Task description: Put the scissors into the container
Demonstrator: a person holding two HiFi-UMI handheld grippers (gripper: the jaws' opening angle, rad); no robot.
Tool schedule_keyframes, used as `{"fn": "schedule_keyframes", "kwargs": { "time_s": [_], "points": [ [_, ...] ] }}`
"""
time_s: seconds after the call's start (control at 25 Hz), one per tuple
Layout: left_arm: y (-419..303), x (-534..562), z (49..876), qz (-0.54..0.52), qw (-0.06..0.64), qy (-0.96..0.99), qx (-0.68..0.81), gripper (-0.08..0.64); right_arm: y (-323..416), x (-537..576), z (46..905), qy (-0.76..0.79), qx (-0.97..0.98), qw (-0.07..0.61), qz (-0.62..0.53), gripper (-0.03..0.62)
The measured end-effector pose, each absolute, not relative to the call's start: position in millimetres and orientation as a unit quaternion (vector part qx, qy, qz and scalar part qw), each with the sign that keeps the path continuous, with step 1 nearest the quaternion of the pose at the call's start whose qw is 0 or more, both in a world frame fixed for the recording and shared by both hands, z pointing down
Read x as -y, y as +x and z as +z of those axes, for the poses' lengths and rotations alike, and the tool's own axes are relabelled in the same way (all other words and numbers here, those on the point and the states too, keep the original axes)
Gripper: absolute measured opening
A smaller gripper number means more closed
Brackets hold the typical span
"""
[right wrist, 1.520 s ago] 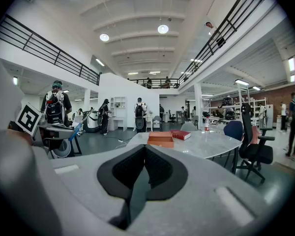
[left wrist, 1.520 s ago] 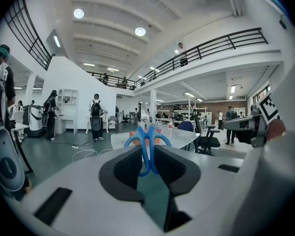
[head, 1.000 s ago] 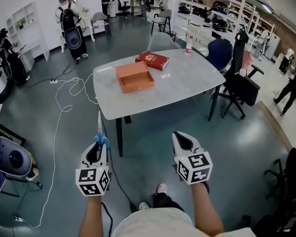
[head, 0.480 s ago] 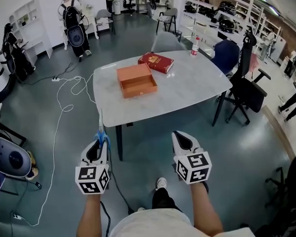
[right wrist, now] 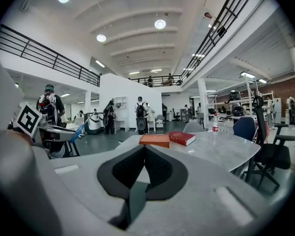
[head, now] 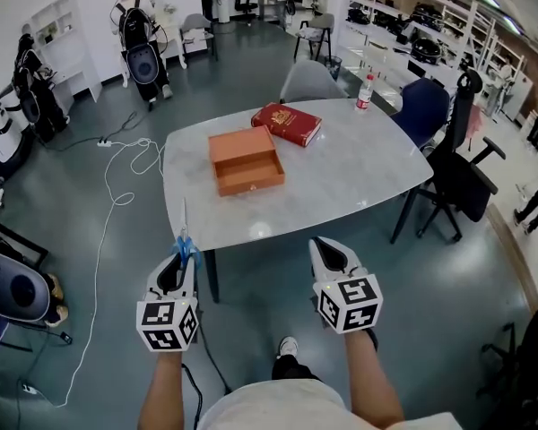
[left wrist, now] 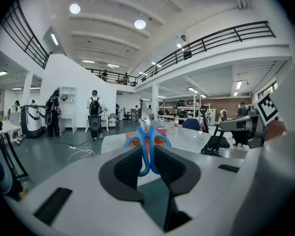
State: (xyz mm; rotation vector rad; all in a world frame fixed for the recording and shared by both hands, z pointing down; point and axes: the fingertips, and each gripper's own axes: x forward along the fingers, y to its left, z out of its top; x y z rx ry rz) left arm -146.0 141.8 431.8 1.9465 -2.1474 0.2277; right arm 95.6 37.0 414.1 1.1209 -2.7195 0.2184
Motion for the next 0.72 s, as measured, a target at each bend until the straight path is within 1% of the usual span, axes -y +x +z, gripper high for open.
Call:
{"fn": "schedule_keyframes", "kwargs": {
  "time_s": [0.72],
  "points": [
    [-131, -40, 438, 0.092, 0.126, 0.636, 0.756, 0.075, 97, 80, 417, 0.334, 0.934, 0.096, 0.078, 0.005]
  ]
}}
